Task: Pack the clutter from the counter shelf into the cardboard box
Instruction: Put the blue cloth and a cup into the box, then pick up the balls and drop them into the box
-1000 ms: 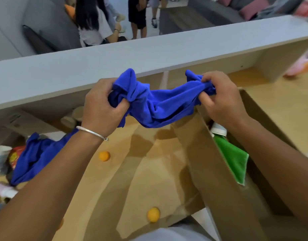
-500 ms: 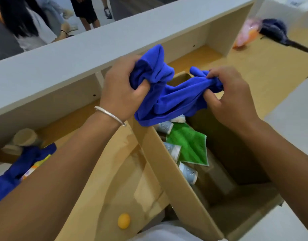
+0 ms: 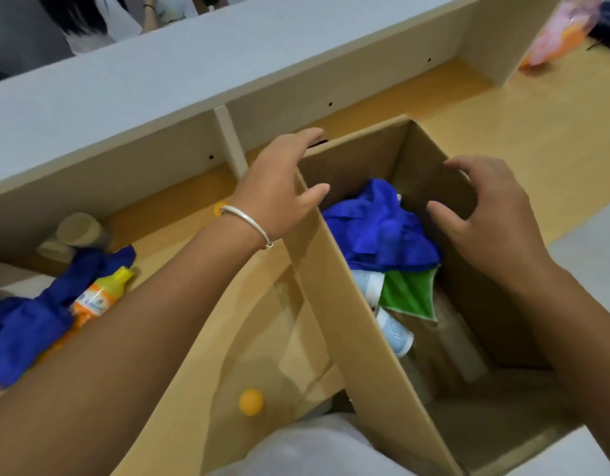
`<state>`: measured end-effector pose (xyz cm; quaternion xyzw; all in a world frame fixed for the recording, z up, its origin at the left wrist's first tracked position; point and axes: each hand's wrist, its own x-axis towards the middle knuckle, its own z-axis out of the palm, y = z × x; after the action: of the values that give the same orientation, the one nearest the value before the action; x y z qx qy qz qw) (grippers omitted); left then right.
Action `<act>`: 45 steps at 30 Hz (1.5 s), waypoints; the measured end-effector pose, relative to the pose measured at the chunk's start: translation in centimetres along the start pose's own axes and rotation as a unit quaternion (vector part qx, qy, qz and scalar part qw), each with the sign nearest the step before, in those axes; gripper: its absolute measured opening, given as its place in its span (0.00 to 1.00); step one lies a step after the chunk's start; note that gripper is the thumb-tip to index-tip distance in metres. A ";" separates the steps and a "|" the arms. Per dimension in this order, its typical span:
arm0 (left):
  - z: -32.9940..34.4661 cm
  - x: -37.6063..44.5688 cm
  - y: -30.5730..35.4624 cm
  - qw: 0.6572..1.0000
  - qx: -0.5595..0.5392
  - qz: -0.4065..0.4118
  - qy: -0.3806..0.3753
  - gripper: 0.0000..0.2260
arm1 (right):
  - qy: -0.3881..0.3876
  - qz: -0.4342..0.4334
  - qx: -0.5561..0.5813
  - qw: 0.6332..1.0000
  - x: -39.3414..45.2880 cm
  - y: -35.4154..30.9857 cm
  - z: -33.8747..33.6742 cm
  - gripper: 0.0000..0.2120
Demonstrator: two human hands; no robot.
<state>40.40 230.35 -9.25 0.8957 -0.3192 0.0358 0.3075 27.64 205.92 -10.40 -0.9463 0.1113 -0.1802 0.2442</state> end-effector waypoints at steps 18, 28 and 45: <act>-7.9 -27.8 -19.3 0.960 0.063 -0.272 0.011 0.29 | -0.308 -0.179 -0.052 0.933 -12.6 -18.6 15.0 0.30; -4.2 -33.7 -22.2 0.956 0.044 -0.273 -0.100 0.29 | -0.405 -0.135 -0.130 0.895 -20.6 -18.1 22.3 0.33; -3.0 -30.2 -18.1 0.958 0.066 -0.232 -0.155 0.19 | -0.341 -0.136 -0.094 0.925 -19.2 -18.5 19.8 0.27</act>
<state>27.53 259.67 -24.28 0.9581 -0.1430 -0.1544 0.1941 20.29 235.85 -22.75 -0.9753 -0.0920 0.1330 0.1506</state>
